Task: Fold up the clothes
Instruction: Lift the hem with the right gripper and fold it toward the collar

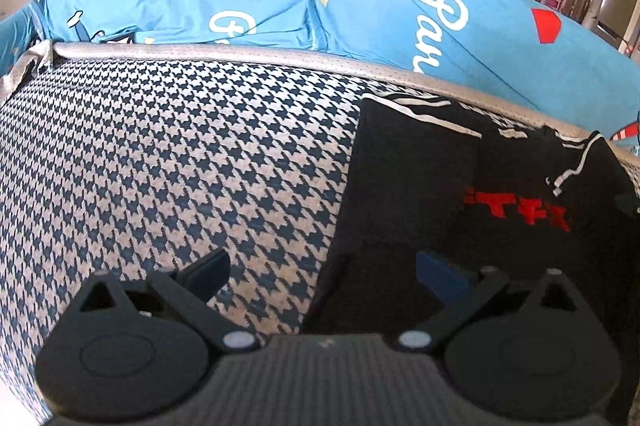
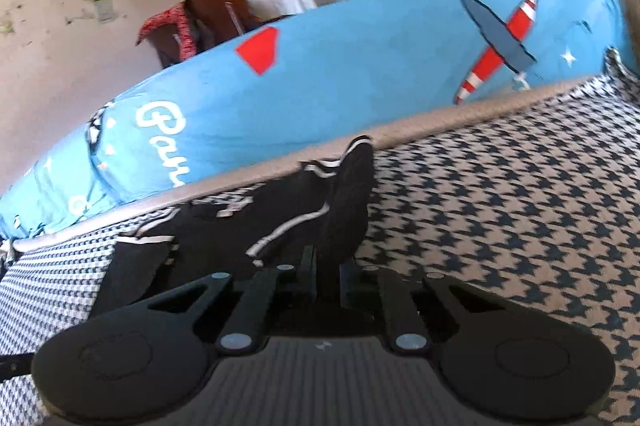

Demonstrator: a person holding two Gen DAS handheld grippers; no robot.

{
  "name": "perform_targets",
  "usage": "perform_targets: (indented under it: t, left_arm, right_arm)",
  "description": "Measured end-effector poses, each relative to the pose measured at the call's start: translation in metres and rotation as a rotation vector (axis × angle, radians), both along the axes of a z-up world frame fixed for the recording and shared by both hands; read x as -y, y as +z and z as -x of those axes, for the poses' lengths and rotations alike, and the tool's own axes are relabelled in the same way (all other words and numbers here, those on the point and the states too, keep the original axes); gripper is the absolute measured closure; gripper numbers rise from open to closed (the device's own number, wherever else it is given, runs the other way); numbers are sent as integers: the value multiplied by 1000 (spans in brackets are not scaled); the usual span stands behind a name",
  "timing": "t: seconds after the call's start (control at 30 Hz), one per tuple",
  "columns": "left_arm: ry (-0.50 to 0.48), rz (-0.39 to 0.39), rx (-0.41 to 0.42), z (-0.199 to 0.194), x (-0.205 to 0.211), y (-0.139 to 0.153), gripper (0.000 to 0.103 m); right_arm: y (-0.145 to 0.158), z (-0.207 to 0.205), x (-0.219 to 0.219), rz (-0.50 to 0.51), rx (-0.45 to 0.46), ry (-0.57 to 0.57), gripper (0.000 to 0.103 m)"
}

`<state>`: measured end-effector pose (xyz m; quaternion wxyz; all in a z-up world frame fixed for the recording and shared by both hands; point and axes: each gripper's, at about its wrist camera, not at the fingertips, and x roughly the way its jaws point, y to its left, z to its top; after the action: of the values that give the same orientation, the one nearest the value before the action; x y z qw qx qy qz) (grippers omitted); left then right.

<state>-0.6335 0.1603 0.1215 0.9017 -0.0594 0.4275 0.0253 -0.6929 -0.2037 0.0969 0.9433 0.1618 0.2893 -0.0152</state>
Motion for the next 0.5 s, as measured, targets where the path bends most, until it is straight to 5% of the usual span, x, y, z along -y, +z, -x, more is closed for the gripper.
perform_targets:
  t: [0.5]
  left_arm:
    - [239, 68, 22, 1, -78, 13, 0]
  right_arm:
    - [23, -27, -154, -51, 117, 297, 91]
